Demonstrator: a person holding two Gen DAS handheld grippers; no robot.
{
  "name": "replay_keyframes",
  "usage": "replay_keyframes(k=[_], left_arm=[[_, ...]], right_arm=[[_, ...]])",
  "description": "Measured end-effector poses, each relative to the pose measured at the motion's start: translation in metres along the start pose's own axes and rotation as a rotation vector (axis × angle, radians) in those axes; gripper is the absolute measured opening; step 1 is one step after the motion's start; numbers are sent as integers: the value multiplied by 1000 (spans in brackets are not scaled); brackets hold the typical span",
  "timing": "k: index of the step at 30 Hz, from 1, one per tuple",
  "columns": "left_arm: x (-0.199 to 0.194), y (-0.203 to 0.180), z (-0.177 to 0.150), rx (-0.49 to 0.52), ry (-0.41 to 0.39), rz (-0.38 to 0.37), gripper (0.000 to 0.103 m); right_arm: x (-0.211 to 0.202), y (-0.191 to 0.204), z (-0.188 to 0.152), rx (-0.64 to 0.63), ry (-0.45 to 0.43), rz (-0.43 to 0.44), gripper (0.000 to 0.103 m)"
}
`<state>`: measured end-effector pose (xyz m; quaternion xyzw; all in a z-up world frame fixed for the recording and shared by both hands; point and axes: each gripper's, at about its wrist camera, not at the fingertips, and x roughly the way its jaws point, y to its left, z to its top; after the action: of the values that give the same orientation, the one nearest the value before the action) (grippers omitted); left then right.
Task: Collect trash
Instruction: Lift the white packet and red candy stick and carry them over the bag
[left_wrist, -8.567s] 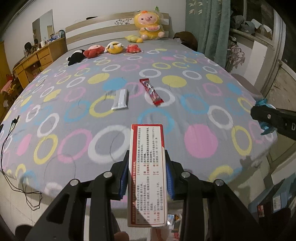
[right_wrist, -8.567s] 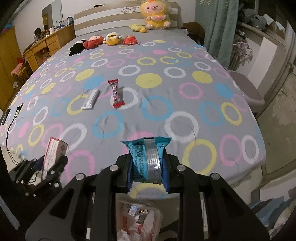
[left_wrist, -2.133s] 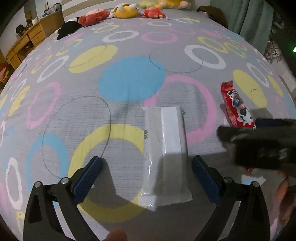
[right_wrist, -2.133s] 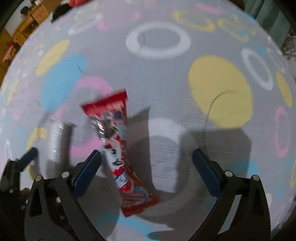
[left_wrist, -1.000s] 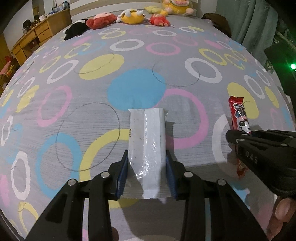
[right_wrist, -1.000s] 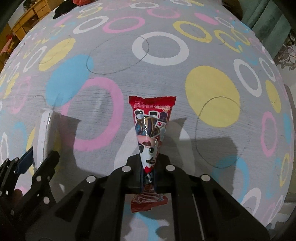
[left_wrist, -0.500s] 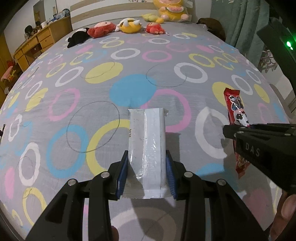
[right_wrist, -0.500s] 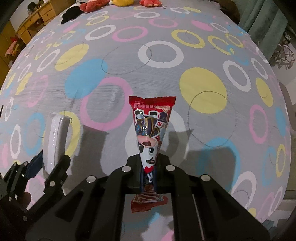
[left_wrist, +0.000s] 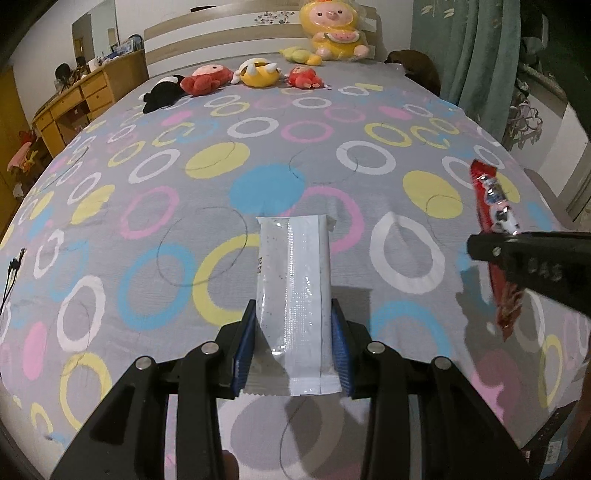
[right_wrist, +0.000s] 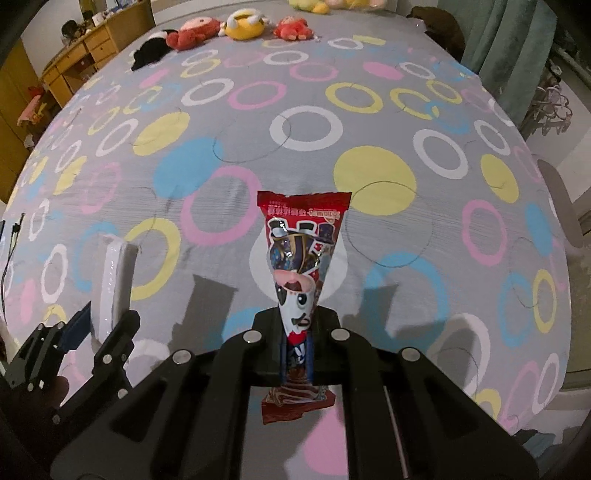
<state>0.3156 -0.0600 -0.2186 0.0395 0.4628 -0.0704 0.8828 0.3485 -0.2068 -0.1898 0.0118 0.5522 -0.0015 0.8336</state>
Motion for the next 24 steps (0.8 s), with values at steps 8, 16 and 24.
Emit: replay_keyframes(k=[8, 16, 24], left_arm=[[-48, -7, -27, 13, -59, -14, 37], [-87, -9, -62, 21, -78, -7, 37], [-124, -11, -94, 34, -73, 3, 37]], right_arm=[[-46, -4, -36, -14, -76, 10, 8], [-94, -4, -72, -18, -145, 47, 8], [-137, -11, -114, -5, -205, 81, 8]])
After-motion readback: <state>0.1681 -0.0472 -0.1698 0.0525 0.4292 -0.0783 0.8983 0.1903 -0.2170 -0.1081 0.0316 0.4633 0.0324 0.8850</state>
